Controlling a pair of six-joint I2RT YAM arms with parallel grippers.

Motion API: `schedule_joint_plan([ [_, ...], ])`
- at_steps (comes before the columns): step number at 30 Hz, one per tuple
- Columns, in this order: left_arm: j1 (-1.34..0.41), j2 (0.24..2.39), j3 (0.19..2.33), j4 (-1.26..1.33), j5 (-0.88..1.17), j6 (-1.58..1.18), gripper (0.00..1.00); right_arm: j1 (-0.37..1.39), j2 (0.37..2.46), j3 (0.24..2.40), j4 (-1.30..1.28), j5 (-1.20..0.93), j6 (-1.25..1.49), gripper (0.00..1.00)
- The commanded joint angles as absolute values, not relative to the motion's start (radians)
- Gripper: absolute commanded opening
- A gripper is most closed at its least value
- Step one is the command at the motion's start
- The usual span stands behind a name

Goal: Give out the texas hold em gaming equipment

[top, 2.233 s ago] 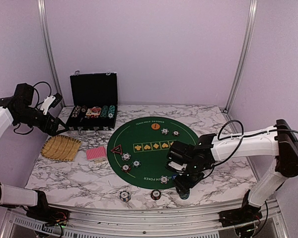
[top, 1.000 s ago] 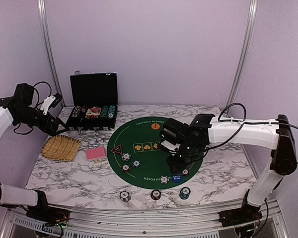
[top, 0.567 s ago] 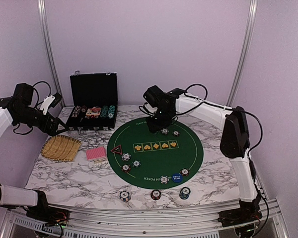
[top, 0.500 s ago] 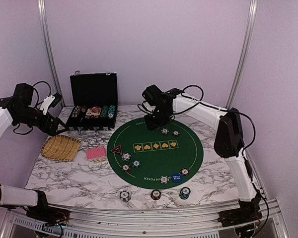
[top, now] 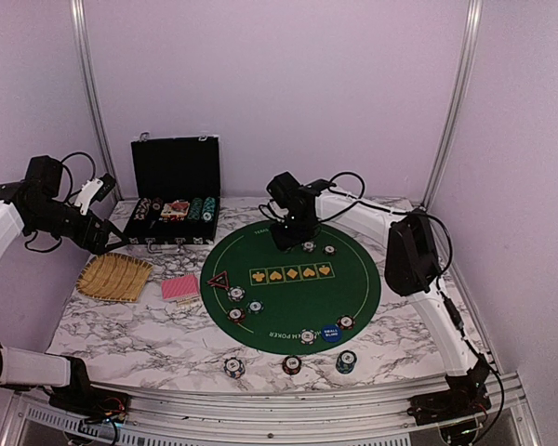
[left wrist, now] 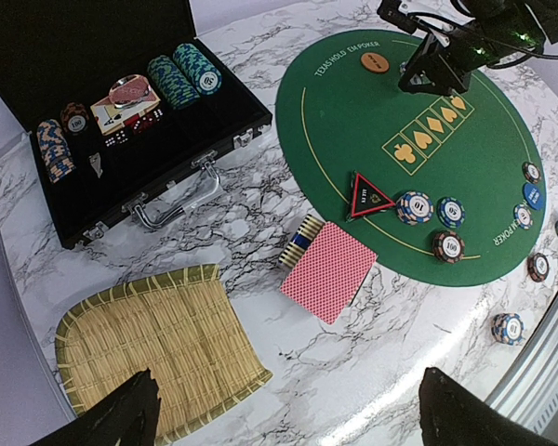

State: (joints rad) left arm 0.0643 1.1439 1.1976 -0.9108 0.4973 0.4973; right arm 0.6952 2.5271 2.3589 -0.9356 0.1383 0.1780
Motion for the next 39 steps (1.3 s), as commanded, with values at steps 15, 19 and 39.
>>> schedule_joint_plan([
  [15,0.061,1.138,1.205,-0.935,0.511,0.479,0.99,0.658,2.628,2.375,-0.806,0.158,0.197,0.32],
  [19,0.061,1.136,1.208,-0.936,0.512,0.474,0.99,0.652,2.635,2.385,-0.786,0.158,0.204,0.31],
  [39,0.058,1.135,1.220,-0.936,0.519,0.469,0.99,0.651,2.562,2.388,-0.796,0.153,0.201,0.63],
])
